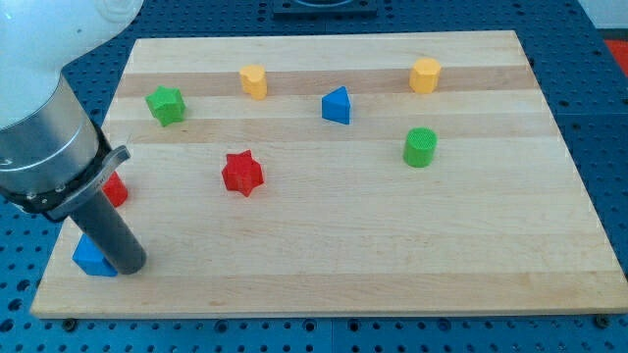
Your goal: Move red circle into blue cube
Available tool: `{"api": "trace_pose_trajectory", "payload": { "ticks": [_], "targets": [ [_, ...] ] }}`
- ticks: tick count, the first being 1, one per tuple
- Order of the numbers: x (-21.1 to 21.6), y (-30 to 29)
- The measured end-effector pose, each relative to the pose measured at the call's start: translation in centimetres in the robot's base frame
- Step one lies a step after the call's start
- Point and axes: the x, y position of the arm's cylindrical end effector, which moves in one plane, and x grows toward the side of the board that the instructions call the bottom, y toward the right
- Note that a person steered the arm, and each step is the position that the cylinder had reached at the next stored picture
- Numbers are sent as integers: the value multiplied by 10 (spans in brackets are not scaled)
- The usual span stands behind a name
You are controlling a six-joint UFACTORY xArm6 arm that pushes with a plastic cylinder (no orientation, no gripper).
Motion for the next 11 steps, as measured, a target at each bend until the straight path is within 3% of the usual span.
{"api": "trace_pose_trajectory", "payload": {
  "ticks": [3, 5, 8, 10, 11],
  "targets": [
    [-139, -12],
    [-127, -68],
    [-91, 5],
    [-130, -33],
    [-111, -43]
  ]
}}
